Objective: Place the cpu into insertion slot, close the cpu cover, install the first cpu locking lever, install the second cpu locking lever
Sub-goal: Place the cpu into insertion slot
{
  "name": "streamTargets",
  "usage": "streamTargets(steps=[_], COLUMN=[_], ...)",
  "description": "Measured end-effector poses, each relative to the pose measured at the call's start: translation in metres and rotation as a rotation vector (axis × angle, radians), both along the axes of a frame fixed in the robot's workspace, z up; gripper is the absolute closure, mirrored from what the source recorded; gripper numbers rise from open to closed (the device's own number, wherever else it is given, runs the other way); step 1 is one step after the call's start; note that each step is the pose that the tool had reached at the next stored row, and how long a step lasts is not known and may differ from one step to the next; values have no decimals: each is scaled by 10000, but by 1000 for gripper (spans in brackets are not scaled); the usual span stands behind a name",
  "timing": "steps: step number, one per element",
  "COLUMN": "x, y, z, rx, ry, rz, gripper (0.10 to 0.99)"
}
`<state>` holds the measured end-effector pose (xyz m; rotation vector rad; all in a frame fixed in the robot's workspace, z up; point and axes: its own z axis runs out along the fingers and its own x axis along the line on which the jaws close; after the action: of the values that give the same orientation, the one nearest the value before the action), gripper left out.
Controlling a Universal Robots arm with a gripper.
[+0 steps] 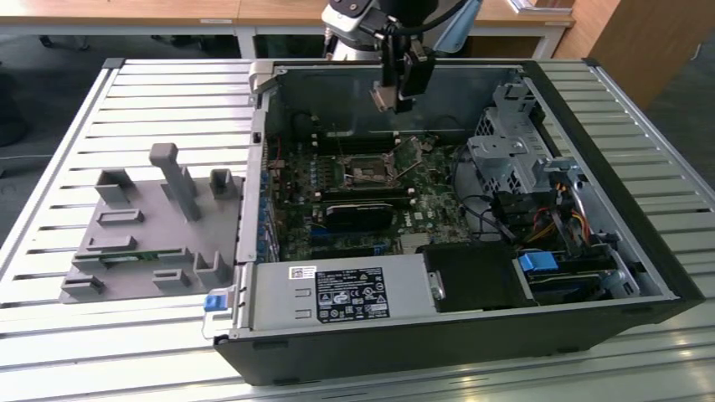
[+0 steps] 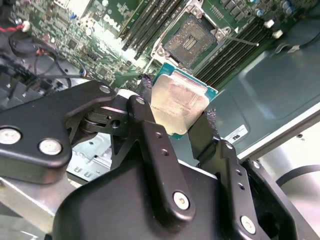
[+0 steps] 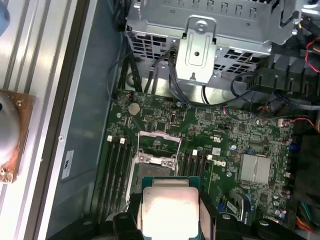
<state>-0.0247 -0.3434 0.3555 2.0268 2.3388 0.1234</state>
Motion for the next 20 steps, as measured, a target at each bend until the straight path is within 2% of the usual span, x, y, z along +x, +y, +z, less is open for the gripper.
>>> streamTargets(steps=[8,20], x=[-5,-75], y=[0,10], z=[-84,-229], rx=[-29,-33], ry=[2,34], rz=[-988,-1105], gripper=[545,545])
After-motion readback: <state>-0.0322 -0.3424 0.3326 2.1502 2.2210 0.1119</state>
